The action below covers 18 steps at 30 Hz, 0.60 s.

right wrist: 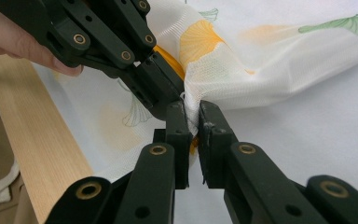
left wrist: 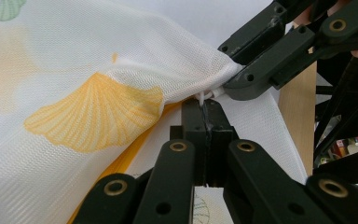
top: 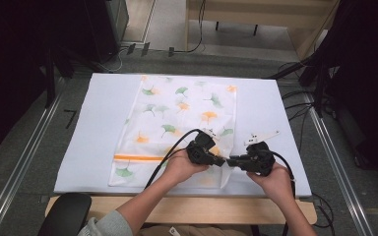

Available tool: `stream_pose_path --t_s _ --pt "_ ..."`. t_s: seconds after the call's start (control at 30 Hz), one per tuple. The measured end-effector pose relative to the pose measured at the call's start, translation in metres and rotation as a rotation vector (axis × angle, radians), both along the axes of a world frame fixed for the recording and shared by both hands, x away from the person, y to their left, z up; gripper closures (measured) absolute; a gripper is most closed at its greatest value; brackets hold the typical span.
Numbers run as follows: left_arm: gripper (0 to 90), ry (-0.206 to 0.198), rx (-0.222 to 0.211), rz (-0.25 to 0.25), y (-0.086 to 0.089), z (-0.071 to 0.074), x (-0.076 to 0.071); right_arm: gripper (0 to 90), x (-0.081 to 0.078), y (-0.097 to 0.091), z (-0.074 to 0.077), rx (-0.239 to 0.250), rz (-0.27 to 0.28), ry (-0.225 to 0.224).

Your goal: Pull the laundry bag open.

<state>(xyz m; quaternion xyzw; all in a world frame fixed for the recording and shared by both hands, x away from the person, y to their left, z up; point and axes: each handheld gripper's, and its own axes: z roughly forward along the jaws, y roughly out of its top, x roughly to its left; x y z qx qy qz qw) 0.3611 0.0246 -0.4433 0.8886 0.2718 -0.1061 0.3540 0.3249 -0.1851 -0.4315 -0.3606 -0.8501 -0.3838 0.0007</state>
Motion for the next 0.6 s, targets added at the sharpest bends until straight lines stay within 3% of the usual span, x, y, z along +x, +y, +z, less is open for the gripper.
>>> stream_pose_path --t_s 0.23,0.4,0.6 --pt "90.0 0.03 0.034 0.03 -0.0061 -0.0036 0.0044 85.7 0.005 0.0 -0.0028 -0.009 -0.012 0.001" --pt "90.0 0.042 0.031 0.039 -0.0088 -0.0058 0.0063 85.7 0.0062 -0.0034 -0.0023 -0.004 -0.017 0.002" --pt "90.0 0.045 0.05 0.049 -0.001 -0.0066 0.0092 85.7 0.0056 -0.0029 -0.0024 -0.005 -0.013 0.003"
